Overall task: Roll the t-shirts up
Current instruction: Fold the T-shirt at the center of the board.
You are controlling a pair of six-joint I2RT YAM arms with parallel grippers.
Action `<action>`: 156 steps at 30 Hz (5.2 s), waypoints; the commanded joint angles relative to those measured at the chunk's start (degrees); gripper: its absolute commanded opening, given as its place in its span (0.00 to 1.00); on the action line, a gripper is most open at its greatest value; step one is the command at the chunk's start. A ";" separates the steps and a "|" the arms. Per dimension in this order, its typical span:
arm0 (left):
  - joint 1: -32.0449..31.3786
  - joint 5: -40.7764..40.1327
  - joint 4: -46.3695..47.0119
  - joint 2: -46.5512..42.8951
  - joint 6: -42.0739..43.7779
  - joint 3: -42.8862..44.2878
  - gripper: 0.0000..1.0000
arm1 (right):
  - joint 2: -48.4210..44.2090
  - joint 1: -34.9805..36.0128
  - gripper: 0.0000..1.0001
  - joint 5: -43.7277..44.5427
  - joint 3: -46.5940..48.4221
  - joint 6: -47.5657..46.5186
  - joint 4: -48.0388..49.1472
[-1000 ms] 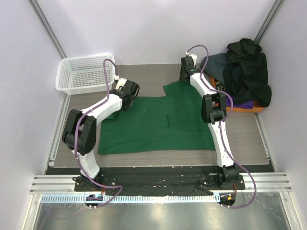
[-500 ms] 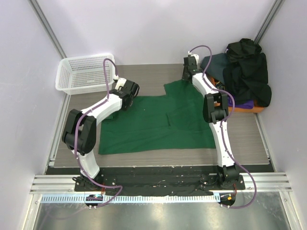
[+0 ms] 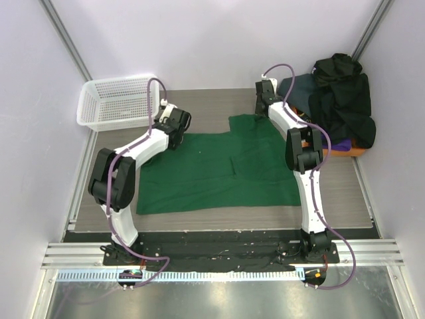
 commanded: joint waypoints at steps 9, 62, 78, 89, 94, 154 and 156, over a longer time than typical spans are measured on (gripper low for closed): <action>1.75 2.02 16.32 -0.24 13.60 -2.04 0.00 | -9.99 1.00 0.07 0.90 -2.17 -1.21 2.85; 5.44 21.88 46.39 -21.97 23.44 -30.62 0.00 | -57.36 1.88 0.06 -5.34 -50.25 6.26 1.89; 5.97 24.16 50.17 -22.21 27.40 -34.38 0.00 | -66.94 1.88 0.06 -8.33 -59.12 8.98 0.83; 6.23 25.13 53.42 -29.94 28.20 -40.72 0.00 | -73.89 1.79 0.06 -6.75 -63.25 9.16 -0.40; 6.15 25.75 52.63 -32.06 27.58 -41.68 0.00 | -76.26 1.88 0.06 -5.87 -65.10 9.51 -0.75; 4.48 18.90 40.16 -83.81 10.19 -68.23 0.63 | -114.50 1.88 0.60 -6.22 -93.14 24.19 -3.56; 4.48 19.24 41.12 -86.80 8.43 -69.10 0.70 | -113.28 1.88 0.59 -8.67 -92.62 22.79 -0.69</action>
